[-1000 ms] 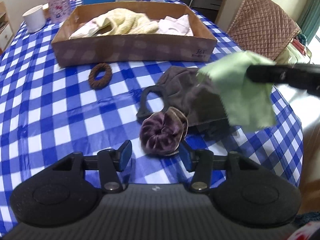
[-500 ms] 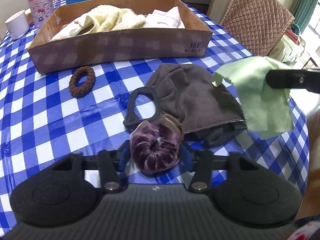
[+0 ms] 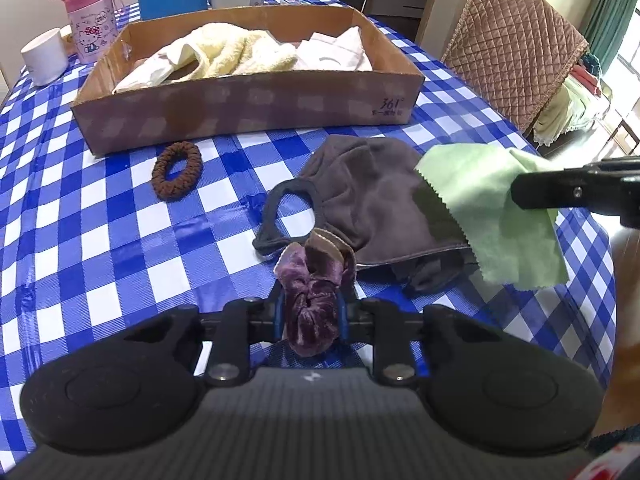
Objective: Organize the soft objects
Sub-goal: 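Grasp the brown velvet scrunchie with the left tool while right tool holds the green cloth, then carry the scrunchie into the box with left tool while right tool carries the green cloth there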
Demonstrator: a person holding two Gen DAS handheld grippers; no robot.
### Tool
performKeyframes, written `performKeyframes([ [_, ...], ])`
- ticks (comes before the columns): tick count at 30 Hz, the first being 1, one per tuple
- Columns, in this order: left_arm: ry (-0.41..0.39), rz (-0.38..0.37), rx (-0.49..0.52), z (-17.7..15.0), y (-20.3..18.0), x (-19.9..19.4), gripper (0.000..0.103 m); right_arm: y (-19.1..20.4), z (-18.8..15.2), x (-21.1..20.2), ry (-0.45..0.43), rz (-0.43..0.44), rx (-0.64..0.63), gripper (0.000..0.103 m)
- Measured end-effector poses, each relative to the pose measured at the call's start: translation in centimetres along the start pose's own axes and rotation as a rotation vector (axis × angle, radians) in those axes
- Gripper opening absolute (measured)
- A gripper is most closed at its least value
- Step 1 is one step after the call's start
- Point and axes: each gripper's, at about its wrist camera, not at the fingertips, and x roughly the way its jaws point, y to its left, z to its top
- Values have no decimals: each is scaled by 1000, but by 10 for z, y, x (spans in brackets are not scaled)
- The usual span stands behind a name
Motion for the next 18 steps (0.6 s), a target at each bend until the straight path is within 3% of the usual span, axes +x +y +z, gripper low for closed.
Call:
performKeyframes([
  [11, -71, 26, -36, -1, 13, -39, 20, 1, 8, -15, -61, -7, -18, 1],
  [18, -151, 94, -82, 9, 39, -71, 20, -6, 22, -25, -100, -37, -44, 1],
])
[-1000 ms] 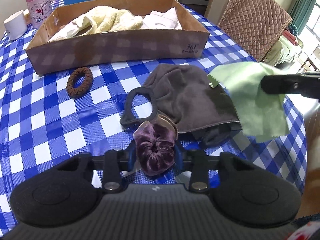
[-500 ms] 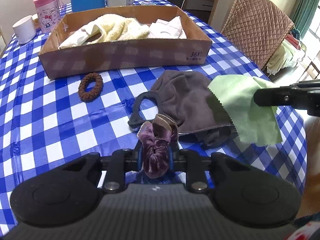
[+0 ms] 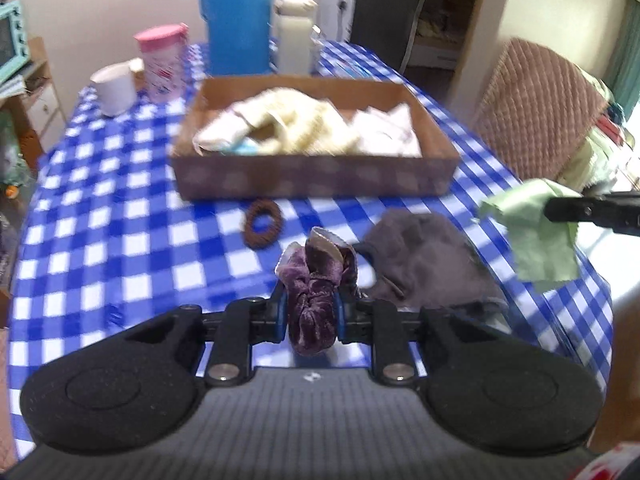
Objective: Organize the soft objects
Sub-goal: 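Carry the scrunchie into the box with left tool while right tool carries the green cloth there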
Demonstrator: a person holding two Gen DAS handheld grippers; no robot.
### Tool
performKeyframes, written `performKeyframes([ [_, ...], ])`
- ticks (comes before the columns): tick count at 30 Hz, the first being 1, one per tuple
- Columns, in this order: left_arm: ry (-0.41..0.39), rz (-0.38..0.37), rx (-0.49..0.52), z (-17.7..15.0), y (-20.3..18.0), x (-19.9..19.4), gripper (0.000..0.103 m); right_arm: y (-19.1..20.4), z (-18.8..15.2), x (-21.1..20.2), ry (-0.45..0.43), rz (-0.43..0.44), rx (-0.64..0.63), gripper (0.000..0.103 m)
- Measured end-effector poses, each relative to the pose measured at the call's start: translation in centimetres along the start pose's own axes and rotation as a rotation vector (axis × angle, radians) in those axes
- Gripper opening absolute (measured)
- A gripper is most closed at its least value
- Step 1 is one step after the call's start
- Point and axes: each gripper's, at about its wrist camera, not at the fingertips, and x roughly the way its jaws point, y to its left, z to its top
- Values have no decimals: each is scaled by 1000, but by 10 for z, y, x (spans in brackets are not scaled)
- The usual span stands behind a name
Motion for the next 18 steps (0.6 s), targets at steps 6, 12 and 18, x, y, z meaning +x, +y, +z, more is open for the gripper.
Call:
performKeyframes([
  [6, -52, 41, -21, 21, 21, -9, 20, -2, 18, 3, -27, -6, -50, 1],
  [12, -100, 66, -7, 54, 35, -3, 20, -1, 49, 14, -79, 12, -93, 1],
  [18, -133, 72, 24, 94, 43, 14, 20, 1, 85, 33, -131, 34, -107, 1],
])
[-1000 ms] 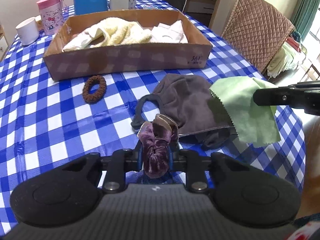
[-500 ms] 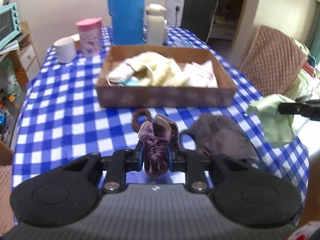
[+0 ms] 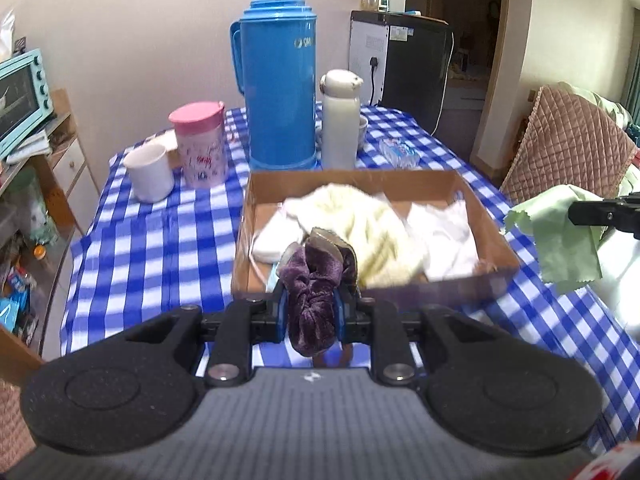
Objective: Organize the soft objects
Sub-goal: 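Carry the scrunchie into the box with left tool while right tool carries the green cloth there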
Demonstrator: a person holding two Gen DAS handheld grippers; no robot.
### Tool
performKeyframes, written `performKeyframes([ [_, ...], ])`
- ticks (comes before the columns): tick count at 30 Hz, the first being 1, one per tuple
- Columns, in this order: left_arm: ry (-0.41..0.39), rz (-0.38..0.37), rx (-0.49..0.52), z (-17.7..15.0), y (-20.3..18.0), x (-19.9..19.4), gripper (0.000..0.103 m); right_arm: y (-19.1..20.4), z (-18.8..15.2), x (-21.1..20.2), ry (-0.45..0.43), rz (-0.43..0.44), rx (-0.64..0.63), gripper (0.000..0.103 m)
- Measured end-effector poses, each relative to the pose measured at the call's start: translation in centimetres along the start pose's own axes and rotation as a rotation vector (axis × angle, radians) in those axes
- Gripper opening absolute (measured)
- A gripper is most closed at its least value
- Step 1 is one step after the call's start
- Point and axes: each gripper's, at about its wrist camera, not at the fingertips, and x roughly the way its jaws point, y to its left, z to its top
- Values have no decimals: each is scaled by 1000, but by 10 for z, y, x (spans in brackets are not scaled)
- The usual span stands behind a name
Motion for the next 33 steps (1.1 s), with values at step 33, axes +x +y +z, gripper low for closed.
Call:
performKeyframes([
  [33, 141, 9, 90, 54, 11, 167, 39, -54, 36, 119, 39, -47, 96, 1],
])
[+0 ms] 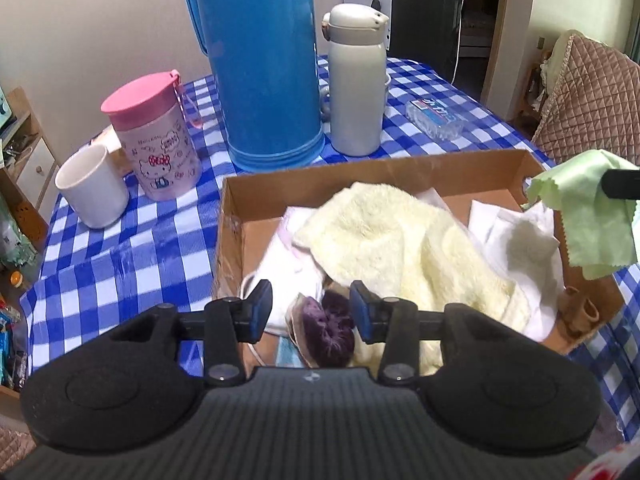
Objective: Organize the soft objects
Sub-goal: 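Carry the scrunchie into the box with left tool while right tool carries the green cloth there, then open both tools over the box and withdraw them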
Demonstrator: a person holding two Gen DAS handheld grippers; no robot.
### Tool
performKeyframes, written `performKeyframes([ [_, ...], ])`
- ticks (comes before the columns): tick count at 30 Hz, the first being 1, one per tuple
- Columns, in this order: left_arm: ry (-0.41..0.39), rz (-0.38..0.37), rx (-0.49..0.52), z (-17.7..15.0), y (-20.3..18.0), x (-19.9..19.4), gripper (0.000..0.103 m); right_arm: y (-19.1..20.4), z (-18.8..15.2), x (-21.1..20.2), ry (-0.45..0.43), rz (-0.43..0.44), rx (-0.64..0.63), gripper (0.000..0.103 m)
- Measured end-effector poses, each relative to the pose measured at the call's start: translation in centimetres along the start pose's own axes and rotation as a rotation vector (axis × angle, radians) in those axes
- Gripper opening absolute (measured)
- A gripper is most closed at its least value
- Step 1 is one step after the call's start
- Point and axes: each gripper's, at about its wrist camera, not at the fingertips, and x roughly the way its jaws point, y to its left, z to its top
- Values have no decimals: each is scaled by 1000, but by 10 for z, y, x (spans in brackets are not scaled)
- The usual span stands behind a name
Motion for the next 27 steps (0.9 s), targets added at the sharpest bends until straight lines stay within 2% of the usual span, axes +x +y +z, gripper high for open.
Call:
performKeyframes([
  [6, -18, -3, -16, 8, 5, 4, 39, -1, 0, 23, -11, -11, -6, 1],
  [10, -15, -8, -26, 9, 5, 8, 39, -2, -8, 47, 52, -54, -13, 3],
  [12, -11, -11, -29, 8, 5, 9, 39, -3, -14, 55, 82, -89, -31, 14],
  [14, -9, -12, -32, 6, 6, 9, 39, -6, -20, 59, 103, -115, -30, 44],
  [27, 18, -13, -47, -4, 6, -1, 39, -10, -30, 39, 131, -113, 0, 45],
])
